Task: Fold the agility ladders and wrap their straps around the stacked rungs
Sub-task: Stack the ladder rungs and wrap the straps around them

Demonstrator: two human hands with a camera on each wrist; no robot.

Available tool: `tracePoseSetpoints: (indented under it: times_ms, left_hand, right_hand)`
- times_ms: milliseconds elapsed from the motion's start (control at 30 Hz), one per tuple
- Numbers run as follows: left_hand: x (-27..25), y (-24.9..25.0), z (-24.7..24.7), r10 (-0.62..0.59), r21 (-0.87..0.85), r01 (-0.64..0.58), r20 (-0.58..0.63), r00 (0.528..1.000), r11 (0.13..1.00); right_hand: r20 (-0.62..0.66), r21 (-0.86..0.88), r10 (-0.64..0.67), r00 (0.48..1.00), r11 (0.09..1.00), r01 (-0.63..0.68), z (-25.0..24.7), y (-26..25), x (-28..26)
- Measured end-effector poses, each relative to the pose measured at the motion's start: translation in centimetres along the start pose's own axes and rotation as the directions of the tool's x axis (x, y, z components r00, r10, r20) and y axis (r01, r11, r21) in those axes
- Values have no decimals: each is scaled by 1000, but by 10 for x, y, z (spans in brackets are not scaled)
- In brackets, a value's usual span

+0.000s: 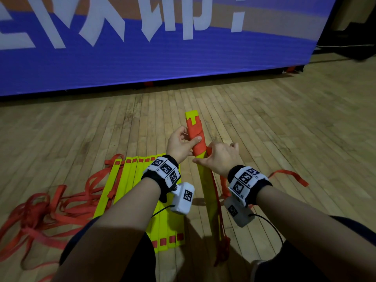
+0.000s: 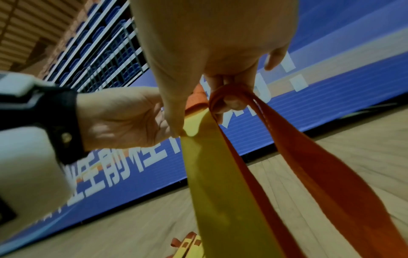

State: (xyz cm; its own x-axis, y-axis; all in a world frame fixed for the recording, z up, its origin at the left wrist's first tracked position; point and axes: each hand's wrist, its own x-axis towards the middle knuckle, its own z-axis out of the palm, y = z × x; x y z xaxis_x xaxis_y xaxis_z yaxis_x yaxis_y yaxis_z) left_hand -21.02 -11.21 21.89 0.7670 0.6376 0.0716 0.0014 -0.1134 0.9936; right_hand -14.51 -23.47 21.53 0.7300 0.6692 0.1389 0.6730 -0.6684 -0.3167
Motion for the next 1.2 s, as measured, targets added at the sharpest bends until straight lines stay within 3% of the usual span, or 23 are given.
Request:
tracePoseSetpoints:
  times_ms: [167, 367, 433, 533, 633, 767, 867, 1033, 1200]
  left_hand:
    - [-1, 8, -6, -104, -111, 120, 139, 985, 987]
    - [-3, 12, -18, -129, -82, 179, 419, 899, 980]
    - [-3, 14, -21, -130, -55, 174, 454, 882, 983]
    - [-2, 14, -23, -121, -43, 150, 401, 908, 988]
    - [1, 11, -26, -114, -22, 126, 305, 945, 992]
    - [0, 9, -25, -130, -78, 158, 282, 951, 984]
    - [-2, 9, -20, -112, -80, 136, 248, 962, 987]
    - [-1, 5, -15, -114, -13, 118, 171, 979, 993]
    - [-1, 7, -14, -101, -33, 105, 118, 988, 994]
  right_hand:
    - [49, 108, 22, 999, 994, -27, -3, 5, 3]
    - [140, 237, -19, 990, 971, -15, -7, 8, 6]
    - [166, 301, -24, 986, 953, -28, -8, 7, 6]
    - [236, 413, -54, 970, 910, -50, -10, 9, 8]
    - [314, 638, -140, 939, 763, -100, -12, 18, 11]
    - [353, 753, -213, 911, 642, -142, -13, 31, 12]
    - [366, 765, -225, 903, 626, -154, -13, 29, 10]
    - [313, 728, -249, 917, 683, -63, -7, 24, 9]
    - [360, 789, -279, 890, 600, -131, -11, 27, 10]
